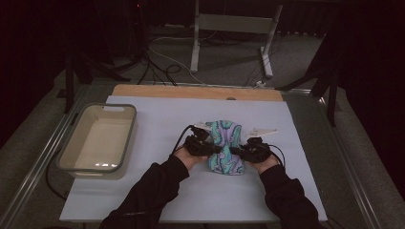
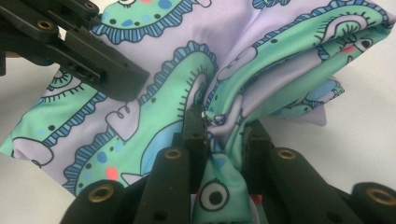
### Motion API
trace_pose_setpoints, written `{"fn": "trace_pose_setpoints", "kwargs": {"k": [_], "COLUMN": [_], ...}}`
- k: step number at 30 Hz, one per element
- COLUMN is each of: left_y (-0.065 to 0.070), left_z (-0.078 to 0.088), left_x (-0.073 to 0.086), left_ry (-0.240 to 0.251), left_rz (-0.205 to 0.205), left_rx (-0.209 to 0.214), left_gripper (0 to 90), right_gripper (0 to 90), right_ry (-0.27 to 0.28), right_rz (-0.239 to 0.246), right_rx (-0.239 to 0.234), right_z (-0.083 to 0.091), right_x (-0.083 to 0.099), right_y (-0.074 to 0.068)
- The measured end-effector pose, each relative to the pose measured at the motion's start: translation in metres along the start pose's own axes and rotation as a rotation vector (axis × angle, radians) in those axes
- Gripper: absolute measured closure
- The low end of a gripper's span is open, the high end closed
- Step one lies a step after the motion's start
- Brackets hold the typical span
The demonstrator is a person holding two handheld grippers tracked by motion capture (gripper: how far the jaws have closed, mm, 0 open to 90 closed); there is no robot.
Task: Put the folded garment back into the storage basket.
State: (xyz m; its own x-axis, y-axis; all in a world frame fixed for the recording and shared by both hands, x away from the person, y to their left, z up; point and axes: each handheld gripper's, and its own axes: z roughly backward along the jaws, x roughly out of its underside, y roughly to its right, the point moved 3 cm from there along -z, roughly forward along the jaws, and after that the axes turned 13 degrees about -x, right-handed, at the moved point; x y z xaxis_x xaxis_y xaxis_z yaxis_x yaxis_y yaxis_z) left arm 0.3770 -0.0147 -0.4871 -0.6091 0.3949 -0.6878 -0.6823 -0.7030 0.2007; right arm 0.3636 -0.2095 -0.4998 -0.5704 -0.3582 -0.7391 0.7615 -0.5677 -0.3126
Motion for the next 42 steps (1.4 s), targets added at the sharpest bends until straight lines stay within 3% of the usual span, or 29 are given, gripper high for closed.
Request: {"fn": "trace_pose_setpoints", "kwargs": {"k": [14, 29, 42], "left_y": [-0.003, -0.008, -0.018], "left_z": [0.034, 0.065, 0.084], "left_x": [-0.008, -0.014, -0.016], "left_ry": [0.022, 0.045, 0.057], "left_rz": [-0.029, -0.055, -0.045], "left_rx": [-0.007, -0.022, -0.036], "left_gripper": [77.3, 77.3, 77.3], "right_gripper": [77.1, 77.1, 77.1], "right_ry": [0.035, 0.062, 0.061], "right_rz": [0.051, 0.073, 0.104], "right_rx": [-0.026, -0.053, -0.06], "right_z": [0.005, 0.002, -0.005], "right_x": [-0.021, -0.041, -0.06], "right_y": [-0.021, -0.039, -0.052]}}
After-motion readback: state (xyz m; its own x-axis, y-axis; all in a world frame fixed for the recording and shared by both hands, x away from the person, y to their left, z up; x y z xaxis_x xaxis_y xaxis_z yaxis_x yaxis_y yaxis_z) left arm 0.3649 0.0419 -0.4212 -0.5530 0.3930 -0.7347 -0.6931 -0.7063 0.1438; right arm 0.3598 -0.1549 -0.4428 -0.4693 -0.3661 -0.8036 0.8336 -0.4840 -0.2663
